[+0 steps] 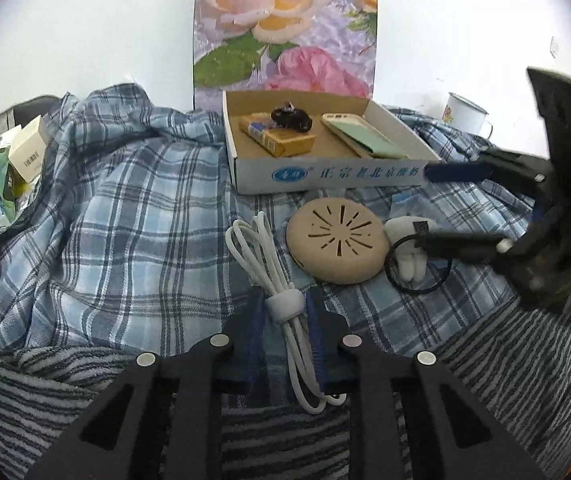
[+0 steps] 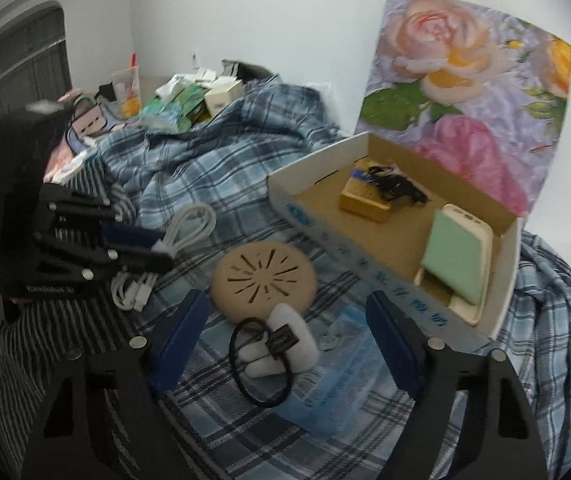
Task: Organize soft objects
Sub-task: 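Grasp the white coiled cable with the left gripper while the right gripper grasps the white earphone case, then lift the cable and earphone case and carry both toward the box, then lower the cable and earphone case into the box and open both grippers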
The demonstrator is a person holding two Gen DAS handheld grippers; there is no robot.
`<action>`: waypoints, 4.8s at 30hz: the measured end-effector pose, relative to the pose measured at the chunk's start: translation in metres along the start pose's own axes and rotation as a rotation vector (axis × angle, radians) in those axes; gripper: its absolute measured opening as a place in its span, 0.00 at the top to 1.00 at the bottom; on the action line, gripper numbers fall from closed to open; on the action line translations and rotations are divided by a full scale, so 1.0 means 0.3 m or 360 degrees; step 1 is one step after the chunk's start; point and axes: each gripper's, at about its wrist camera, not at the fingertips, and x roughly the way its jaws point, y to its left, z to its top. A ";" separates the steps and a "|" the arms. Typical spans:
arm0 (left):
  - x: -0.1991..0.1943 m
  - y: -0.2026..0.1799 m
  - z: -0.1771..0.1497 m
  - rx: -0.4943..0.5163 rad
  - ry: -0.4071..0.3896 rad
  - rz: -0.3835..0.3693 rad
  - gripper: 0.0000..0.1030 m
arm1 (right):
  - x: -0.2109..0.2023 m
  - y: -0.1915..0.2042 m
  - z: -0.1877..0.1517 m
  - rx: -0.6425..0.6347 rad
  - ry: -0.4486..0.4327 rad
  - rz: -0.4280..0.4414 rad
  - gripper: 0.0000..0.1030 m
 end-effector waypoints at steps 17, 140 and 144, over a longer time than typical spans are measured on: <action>-0.080 -0.008 -0.009 0.0014 -0.0170 0.0016 0.80 | 0.066 0.020 -0.032 -0.0133 0.0142 -0.0053 0.75; 0.428 -0.006 0.639 0.0081 -0.0081 0.0021 0.80 | 0.060 -0.533 0.230 0.0721 -0.0344 -0.0410 0.75; 0.442 0.004 0.636 0.0076 -0.0066 0.0024 0.80 | 0.088 -0.538 0.222 0.0734 -0.0314 -0.0399 0.75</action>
